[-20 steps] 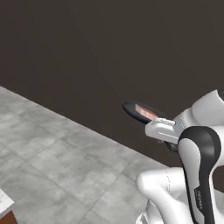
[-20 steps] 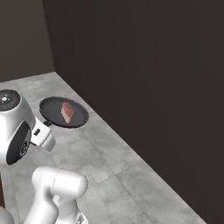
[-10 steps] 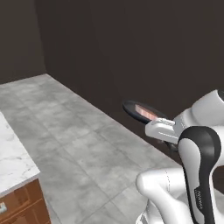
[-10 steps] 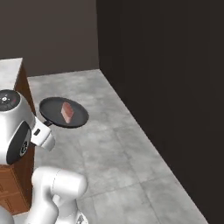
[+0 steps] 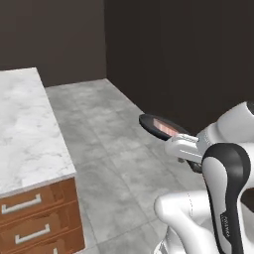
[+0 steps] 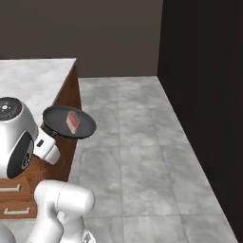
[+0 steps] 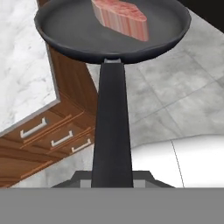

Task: Pick up the pan with the steak in it and place it on the dining table. Then place the steak on the plate.

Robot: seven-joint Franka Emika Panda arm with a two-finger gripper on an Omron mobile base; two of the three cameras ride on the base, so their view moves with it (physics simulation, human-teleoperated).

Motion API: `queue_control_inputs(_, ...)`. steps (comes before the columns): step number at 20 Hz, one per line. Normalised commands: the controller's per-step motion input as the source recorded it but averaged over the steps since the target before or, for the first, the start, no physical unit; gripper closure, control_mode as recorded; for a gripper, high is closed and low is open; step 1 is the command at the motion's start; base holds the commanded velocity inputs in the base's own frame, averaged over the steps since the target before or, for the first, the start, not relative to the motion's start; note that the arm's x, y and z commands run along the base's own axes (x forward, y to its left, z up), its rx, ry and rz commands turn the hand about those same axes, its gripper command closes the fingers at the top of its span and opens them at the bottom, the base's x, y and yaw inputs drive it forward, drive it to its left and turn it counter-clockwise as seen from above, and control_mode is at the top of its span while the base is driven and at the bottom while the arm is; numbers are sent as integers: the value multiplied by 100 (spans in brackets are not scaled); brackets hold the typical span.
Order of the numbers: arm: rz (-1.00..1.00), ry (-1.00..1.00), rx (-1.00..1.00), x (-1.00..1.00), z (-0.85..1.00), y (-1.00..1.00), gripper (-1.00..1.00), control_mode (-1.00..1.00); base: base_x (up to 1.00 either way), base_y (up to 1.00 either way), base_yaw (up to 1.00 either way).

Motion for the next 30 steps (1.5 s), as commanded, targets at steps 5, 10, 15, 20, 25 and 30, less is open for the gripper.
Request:
queue_control_inputs(5, 0, 0, 0, 0, 0, 0, 100, 100, 2, -6, 45)
queue_control_inputs(10, 0, 0, 0, 0, 0, 0, 100, 100, 0, -8, 7)
queue_control_inputs(15, 0, 0, 0, 0, 0, 0, 100, 100, 22, -74, 3)
queue_control_inputs(20, 0, 0, 0, 0, 0, 0, 100, 100, 21, -90, 4)
queue_control_inputs(25, 0, 0, 0, 0, 0, 0, 100, 100, 4, -67, 1)
queue_control_inputs(30, 0, 0, 0, 0, 0, 0, 100, 100, 9, -5, 0)
